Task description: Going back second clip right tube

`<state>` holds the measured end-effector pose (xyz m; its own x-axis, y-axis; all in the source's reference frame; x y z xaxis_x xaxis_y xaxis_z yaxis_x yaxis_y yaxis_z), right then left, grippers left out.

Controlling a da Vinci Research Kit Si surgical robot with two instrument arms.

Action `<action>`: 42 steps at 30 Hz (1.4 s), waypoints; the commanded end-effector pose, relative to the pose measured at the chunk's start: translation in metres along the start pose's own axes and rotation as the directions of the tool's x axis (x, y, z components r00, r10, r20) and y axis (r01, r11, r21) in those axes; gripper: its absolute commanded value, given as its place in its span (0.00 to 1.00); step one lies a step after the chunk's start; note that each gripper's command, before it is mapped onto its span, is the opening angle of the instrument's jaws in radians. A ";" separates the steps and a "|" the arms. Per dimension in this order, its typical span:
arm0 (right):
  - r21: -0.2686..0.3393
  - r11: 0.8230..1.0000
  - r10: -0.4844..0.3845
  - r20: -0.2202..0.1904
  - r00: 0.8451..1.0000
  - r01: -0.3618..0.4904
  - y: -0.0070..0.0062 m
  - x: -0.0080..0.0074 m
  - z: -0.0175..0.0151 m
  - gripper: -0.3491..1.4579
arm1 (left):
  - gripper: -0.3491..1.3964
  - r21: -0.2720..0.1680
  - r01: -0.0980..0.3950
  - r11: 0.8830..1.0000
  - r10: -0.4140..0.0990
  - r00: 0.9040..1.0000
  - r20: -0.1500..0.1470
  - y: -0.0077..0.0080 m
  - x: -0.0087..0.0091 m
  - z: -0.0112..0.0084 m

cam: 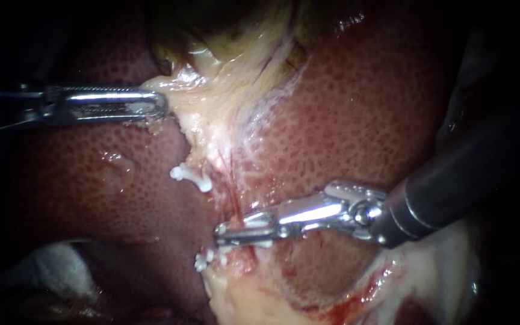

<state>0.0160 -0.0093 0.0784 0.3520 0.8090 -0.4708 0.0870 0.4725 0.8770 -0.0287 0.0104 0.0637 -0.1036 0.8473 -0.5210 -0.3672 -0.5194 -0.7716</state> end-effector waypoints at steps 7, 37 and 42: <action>-0.092 0.989 -0.116 -0.031 0.993 0.113 0.0008 0.0017 -0.0005 0.47 | 0.00 0.001 -0.001 1.000 0.001 1.000 0.000 0.0000 -0.0001 0.0000; -0.087 0.943 -0.323 -0.007 0.946 0.321 -0.0068 0.0084 -0.0162 0.47 | 0.00 0.001 -0.002 1.000 0.002 1.000 0.000 -0.0001 -0.0003 0.0001; -0.083 0.940 -0.332 -0.006 0.943 0.330 -0.0078 0.0087 -0.0165 0.47 | 0.00 0.007 -0.007 1.000 0.007 1.000 -0.003 -0.0003 -0.0012 0.0010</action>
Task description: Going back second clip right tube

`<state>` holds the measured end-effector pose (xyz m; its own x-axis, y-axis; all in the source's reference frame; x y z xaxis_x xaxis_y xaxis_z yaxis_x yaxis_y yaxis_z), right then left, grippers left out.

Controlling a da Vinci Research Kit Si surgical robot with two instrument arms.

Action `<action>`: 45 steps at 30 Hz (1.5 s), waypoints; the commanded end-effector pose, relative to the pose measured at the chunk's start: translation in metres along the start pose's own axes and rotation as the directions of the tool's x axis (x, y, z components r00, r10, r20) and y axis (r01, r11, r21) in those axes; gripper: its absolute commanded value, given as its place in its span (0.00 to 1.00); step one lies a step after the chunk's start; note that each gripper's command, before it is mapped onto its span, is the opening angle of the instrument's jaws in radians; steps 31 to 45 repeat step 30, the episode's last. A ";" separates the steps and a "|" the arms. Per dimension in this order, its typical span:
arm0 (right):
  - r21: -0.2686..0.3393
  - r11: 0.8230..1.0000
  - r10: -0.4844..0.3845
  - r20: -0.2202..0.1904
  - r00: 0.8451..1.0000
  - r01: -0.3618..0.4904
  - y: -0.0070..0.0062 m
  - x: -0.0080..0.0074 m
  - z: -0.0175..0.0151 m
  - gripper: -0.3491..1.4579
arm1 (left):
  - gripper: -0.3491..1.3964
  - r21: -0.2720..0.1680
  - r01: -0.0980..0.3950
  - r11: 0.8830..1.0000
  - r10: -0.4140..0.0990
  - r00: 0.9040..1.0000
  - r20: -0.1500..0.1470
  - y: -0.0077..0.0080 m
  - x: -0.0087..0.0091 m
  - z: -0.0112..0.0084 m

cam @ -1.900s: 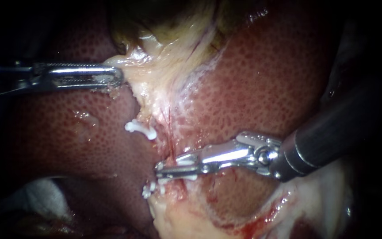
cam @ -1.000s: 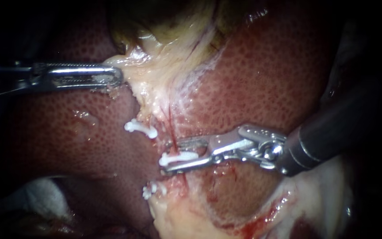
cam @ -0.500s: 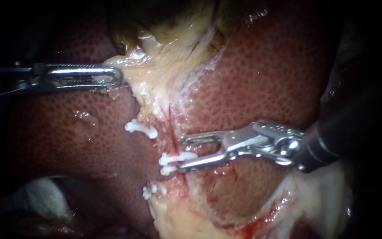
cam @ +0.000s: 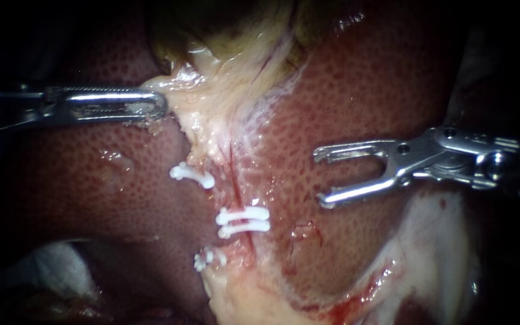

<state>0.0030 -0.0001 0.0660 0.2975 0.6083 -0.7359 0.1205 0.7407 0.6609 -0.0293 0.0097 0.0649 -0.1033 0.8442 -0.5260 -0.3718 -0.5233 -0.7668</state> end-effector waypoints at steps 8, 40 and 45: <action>0.000 1.000 -0.001 0.000 1.000 0.001 -0.0002 -0.0002 0.0002 0.47 | 0.00 -0.010 -0.023 1.000 0.023 0.999 0.022 0.0000 -0.0024 0.0046; 0.000 1.000 -0.001 0.000 1.000 0.001 -0.0005 -0.0002 0.0003 0.47 | 0.00 -0.020 -0.027 0.999 0.027 0.999 0.041 -0.0014 -0.0033 0.0092; 0.000 1.000 -0.001 0.000 1.000 0.001 -0.0005 -0.0002 0.0003 0.47 | 0.00 -0.020 -0.027 0.999 0.027 0.999 0.041 -0.0014 -0.0033 0.0092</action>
